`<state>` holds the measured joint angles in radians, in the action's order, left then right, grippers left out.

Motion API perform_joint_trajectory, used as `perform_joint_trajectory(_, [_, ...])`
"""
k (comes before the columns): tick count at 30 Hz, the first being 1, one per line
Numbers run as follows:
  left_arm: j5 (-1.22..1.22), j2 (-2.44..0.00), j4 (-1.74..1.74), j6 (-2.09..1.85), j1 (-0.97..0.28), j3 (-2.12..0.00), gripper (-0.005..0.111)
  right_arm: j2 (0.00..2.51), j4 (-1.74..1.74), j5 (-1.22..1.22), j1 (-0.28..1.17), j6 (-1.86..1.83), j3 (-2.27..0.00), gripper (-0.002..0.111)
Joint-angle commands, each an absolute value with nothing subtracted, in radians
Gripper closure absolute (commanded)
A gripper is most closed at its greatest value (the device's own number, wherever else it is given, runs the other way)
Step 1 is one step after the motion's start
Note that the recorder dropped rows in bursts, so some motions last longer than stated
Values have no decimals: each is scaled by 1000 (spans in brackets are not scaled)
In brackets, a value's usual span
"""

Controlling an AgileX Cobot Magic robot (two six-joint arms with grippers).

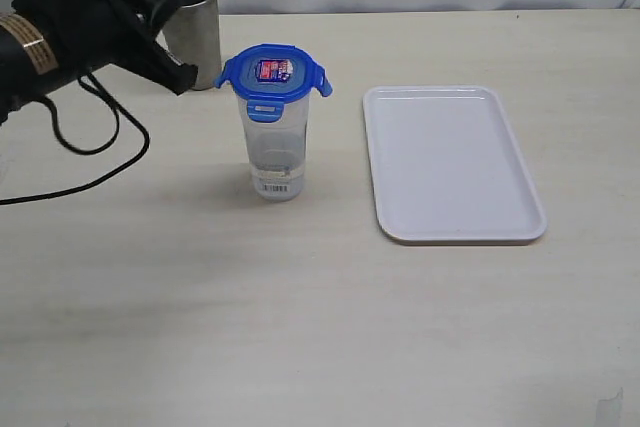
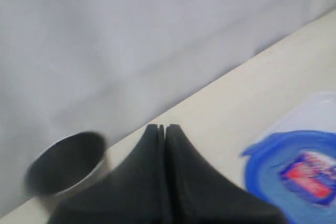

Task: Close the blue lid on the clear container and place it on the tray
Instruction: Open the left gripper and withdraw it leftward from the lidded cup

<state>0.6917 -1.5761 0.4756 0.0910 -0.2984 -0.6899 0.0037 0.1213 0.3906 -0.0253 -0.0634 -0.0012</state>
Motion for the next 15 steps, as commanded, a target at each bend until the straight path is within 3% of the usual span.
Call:
perform_joint_trajectory(1, [945,-1652,851,354,-182,-688,107,0,118,391,-32,-64,0,104])
perform_joint_trajectory(6, [977,-1774,877,315,-116,-725,107,0,118,391,-32,-64,0,104])
perform_joint_trajectory(15, [1031,-1973,956,320,-116,-897,107,0,118,391,-32,-64,0,104])
